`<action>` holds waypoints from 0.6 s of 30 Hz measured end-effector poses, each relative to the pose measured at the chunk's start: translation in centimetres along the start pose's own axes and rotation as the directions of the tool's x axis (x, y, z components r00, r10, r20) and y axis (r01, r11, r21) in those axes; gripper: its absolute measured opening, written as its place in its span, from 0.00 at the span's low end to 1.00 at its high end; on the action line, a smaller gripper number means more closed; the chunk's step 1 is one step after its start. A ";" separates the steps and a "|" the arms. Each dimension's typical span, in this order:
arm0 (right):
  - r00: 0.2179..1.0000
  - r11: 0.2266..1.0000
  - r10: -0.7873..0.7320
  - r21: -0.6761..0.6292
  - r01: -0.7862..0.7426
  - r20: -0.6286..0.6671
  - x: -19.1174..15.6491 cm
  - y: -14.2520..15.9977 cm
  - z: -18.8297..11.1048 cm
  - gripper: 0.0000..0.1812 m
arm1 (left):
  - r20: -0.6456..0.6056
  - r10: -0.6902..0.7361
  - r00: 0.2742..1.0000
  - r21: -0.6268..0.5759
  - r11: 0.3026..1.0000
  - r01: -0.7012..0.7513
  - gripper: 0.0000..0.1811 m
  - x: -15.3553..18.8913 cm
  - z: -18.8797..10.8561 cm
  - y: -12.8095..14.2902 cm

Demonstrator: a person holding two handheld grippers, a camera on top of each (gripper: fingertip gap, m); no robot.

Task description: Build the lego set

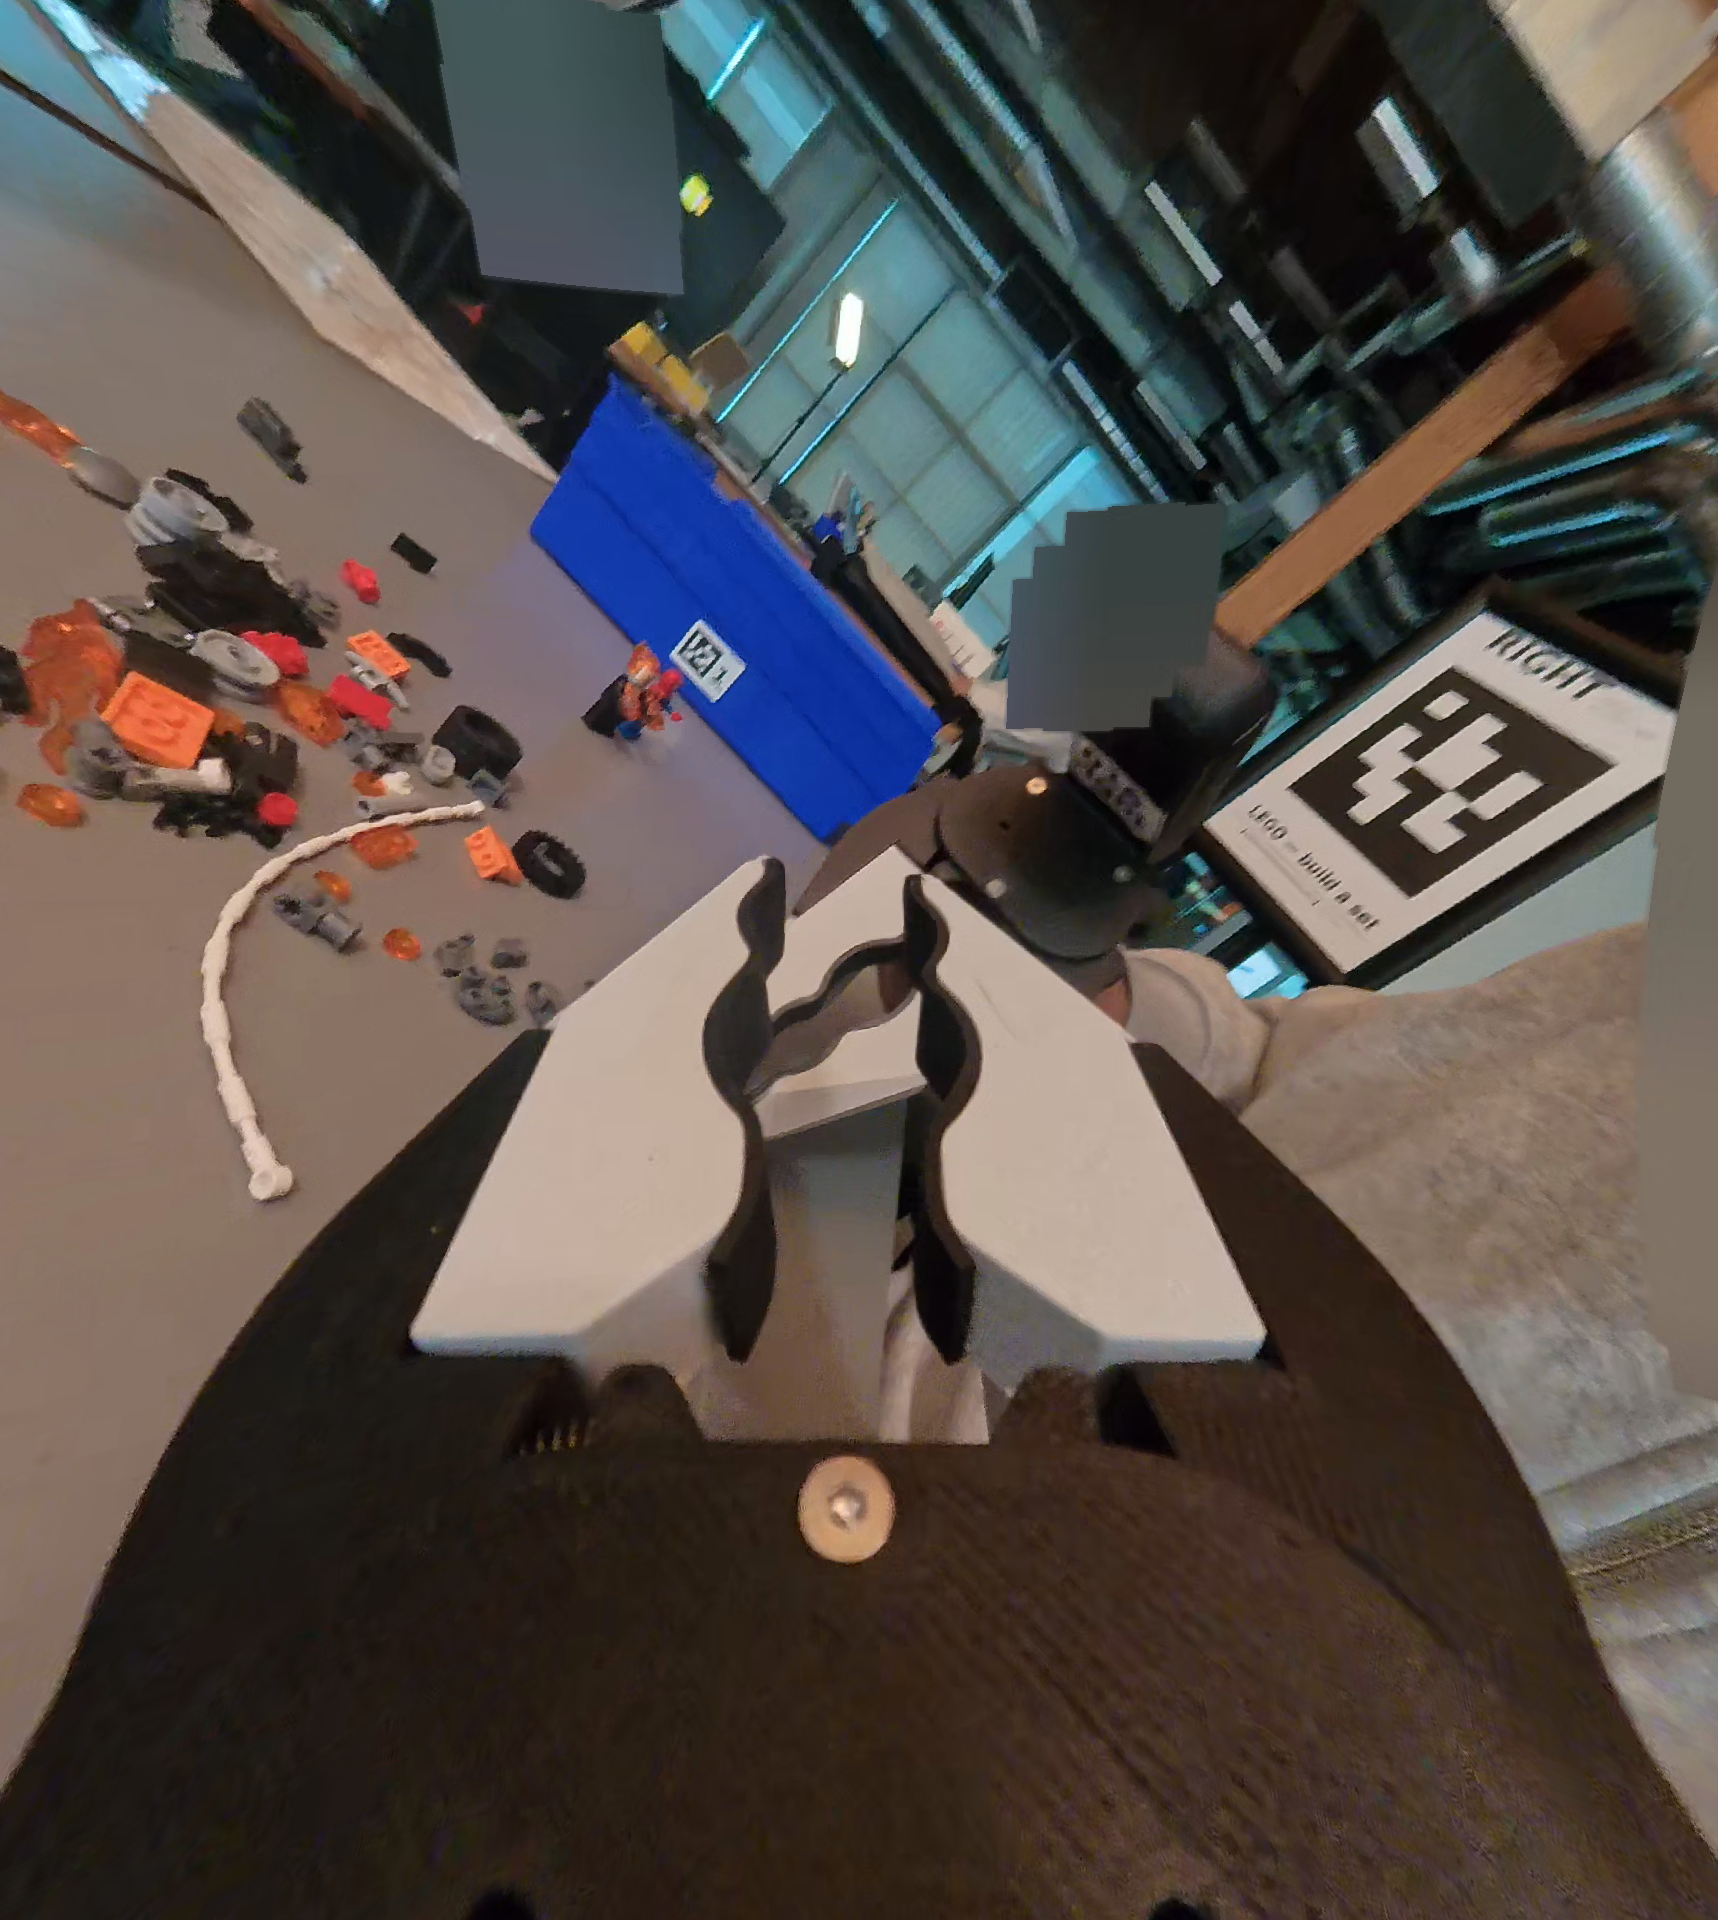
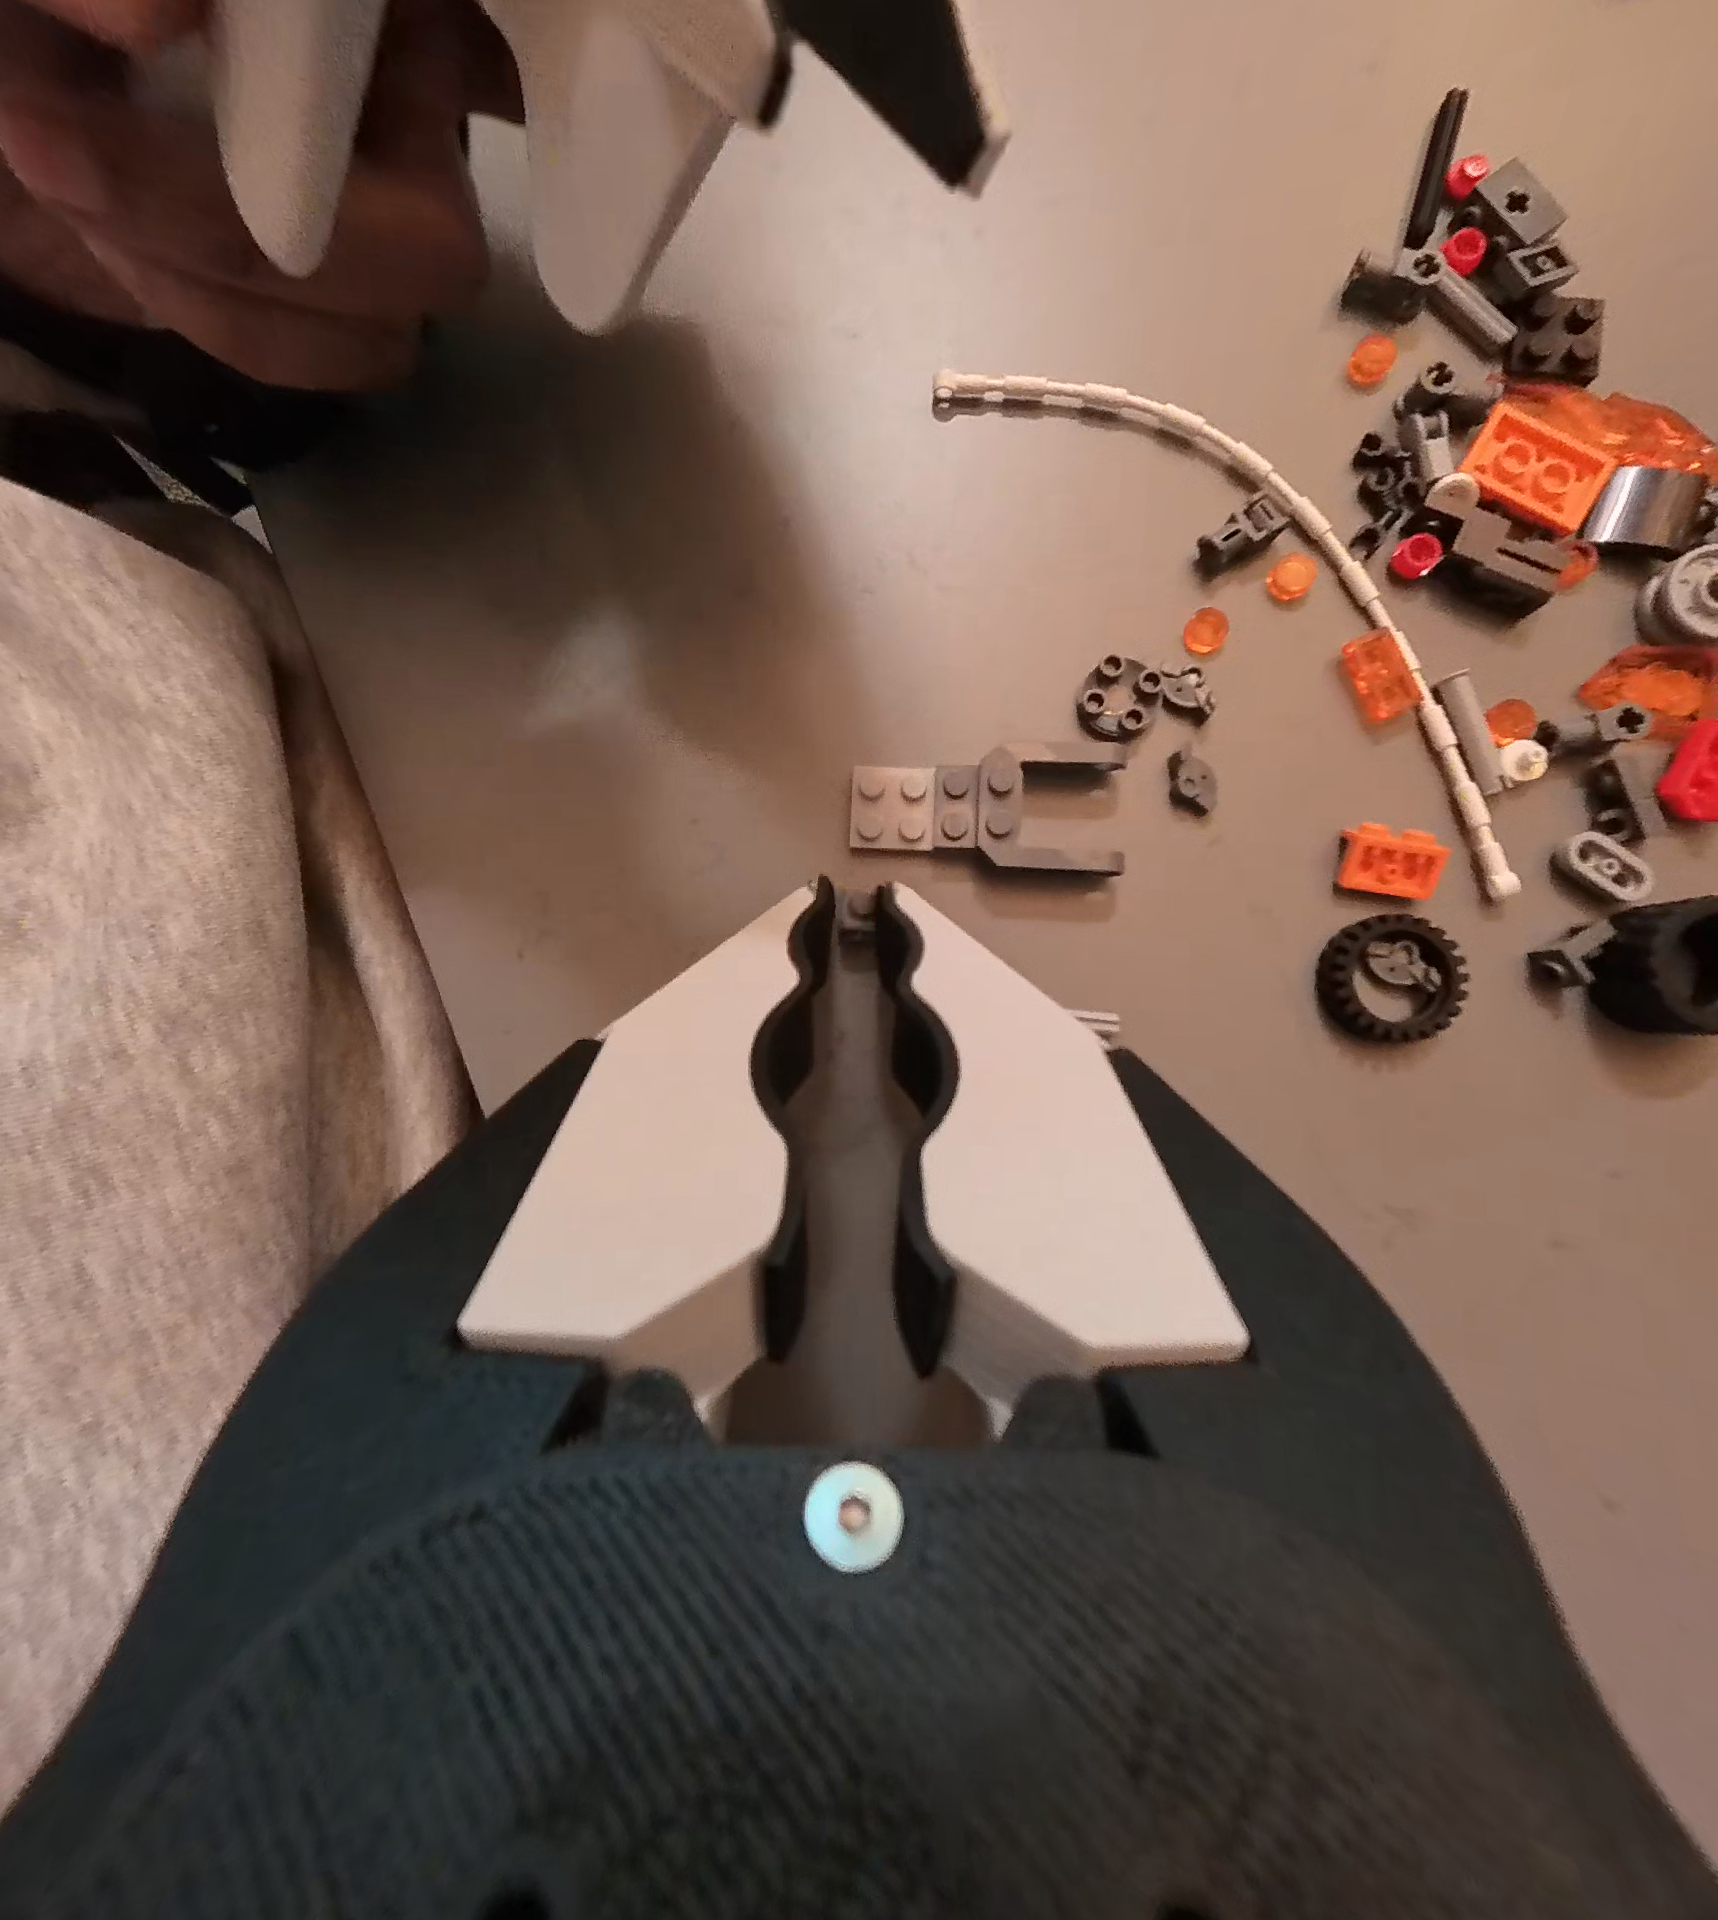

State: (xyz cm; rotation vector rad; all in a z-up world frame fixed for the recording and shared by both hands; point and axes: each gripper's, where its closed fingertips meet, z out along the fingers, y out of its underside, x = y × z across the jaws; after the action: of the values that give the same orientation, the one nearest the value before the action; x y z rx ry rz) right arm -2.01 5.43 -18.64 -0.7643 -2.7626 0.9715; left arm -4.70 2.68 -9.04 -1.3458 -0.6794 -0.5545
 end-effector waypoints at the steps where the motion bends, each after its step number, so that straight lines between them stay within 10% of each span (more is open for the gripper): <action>1: 1.000 1.000 -0.004 -0.004 0.004 -0.002 0.0 0.0 0.0 0.04 | 0.023 0.012 1.000 -0.020 1.000 -0.012 0.12 -0.2 0.0 0.2; 18: 1.000 1.000 -0.008 0.011 0.008 -0.003 0.1 -0.1 0.0 0.02 | 0.071 0.013 0.997 -0.071 0.997 -0.008 0.11 -1.4 0.0 1.2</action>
State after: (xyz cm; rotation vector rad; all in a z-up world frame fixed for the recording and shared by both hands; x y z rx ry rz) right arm -2.14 5.45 -18.58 -0.7520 -2.7528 0.9826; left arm -4.81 2.86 -10.90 -1.4403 -0.7163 -0.5282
